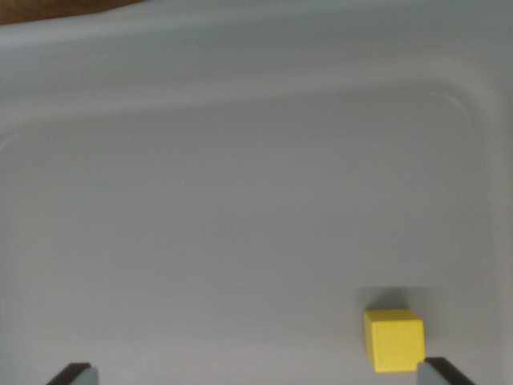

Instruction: Pick yellow cube

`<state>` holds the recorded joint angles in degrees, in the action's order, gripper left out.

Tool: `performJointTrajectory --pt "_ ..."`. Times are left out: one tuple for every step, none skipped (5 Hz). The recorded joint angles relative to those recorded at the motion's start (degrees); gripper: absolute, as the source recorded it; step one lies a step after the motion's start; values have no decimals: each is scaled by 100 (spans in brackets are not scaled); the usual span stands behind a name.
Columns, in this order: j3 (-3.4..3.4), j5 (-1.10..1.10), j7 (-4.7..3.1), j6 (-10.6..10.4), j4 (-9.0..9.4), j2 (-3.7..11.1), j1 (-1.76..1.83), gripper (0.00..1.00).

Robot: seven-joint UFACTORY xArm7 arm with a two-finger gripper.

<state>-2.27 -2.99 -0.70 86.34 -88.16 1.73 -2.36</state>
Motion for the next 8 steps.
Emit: performJointTrajectory --pt "-28 -10 -71 -162 145 35 -17 0" --pt "-28 -10 -71 -162 145 35 -17 0" --pt "-59 -20 -152 -345 310 75 -36 0" --pt "-59 -20 -152 -345 310 75 -36 0" --pt "-94 -32 -241 -548 492 119 -57 0" --pt "-94 -32 -241 -548 492 119 -57 0" --pt "-130 -45 -334 -760 681 165 -78 0" --pt "-130 -45 -334 -760 681 165 -78 0"
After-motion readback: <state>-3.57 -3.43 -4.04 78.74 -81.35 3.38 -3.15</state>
